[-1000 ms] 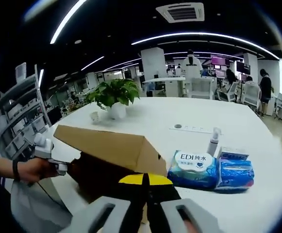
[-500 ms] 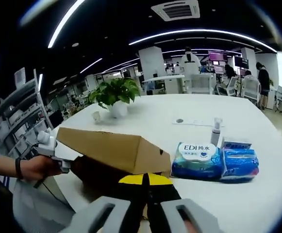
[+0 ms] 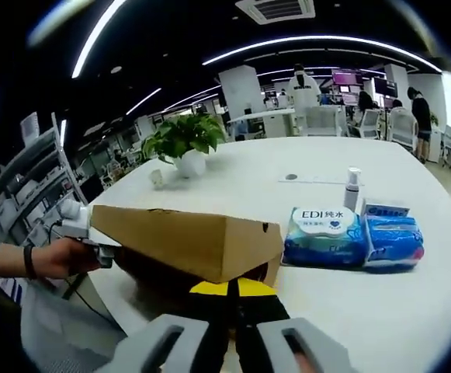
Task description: Operate the shoe box by opening the lid, removing the specified soft item, and placing it in the target area until the item is outside and the box remains undamaged.
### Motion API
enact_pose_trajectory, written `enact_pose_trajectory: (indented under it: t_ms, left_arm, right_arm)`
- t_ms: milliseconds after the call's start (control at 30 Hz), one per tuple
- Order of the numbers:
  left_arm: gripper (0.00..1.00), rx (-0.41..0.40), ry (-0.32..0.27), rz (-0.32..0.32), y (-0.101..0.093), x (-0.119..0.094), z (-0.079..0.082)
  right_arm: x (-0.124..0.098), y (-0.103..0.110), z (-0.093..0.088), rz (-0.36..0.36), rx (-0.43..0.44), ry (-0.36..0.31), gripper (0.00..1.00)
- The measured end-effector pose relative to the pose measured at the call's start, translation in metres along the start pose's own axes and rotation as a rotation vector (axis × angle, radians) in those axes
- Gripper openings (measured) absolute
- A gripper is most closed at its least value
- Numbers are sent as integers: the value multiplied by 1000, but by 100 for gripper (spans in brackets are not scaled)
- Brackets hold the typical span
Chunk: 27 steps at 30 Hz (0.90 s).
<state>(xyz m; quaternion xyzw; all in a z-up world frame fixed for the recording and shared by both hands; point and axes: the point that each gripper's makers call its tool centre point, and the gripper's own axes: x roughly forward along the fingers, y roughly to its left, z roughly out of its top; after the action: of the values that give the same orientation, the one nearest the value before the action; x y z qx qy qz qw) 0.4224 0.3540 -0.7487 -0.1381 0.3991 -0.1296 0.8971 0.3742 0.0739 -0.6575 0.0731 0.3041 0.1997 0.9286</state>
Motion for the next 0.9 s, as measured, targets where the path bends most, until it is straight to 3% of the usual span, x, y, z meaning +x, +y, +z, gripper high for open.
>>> enact_pose_trajectory:
  t_ms: [267, 433, 900]
  left_arm:
    - [19, 18, -5, -23, -1, -8, 2]
    - [18, 140, 13, -47, -4, -14, 5]
    - [21, 231, -7, -63, 1, -44, 1]
  right_arm:
    - [4, 3, -12, 18, 33, 25, 0]
    - [7, 4, -16, 21, 80, 28, 0]
    - [4, -5, -29, 2, 92, 43, 0]
